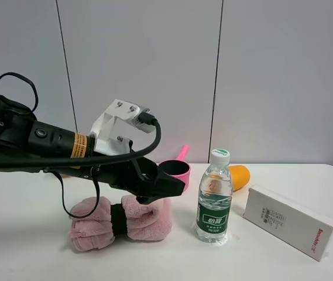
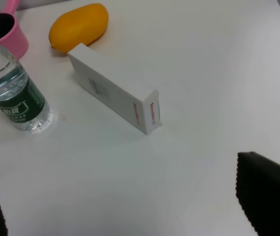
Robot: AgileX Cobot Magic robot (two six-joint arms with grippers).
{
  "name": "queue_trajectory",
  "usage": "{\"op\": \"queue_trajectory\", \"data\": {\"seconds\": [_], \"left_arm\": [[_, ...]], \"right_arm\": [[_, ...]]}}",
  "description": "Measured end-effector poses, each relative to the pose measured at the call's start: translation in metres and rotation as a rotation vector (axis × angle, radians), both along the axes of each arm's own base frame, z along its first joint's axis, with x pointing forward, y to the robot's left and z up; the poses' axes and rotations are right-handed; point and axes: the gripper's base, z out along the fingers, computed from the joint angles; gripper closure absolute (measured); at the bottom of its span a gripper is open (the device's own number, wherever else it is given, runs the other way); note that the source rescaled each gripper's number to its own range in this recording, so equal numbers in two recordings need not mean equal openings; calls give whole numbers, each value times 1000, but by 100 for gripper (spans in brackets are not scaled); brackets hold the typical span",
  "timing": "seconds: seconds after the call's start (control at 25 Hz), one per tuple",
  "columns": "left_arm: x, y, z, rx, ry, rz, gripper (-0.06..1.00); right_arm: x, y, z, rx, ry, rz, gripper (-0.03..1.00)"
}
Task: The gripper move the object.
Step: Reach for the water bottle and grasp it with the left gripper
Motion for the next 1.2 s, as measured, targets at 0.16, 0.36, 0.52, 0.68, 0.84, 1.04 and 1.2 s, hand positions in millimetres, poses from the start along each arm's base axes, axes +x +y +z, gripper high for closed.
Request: {"op": "queue_trajectory", "data": {"seconds": [0.16,0.36,0.52,0.68,0.84,1.04,1.2], "left_arm": [[4,-12,1,-4,-23,-30,-3],[3,-28,1,-1,-59,-80,-5],[2,-37,0,8,-67,-100,-5],[0,-46,1,15,-78,-118,-5],[4,-58,1,10,-97,-133,-5],[10,-75,-8,13,-94,-153,-5],[11,-88,-18,15,-86,-175,-5]], "right_arm": [[0,0,0,0,0,0,-3],[0,0,0,0,0,0,-3],[0,0,0,0,0,0,-3],[0,0,0,0,0,0,-3],[0,0,0,0,0,0,-3],[0,0,0,0,0,0,-3],[0,0,0,0,0,0,-3]]}}
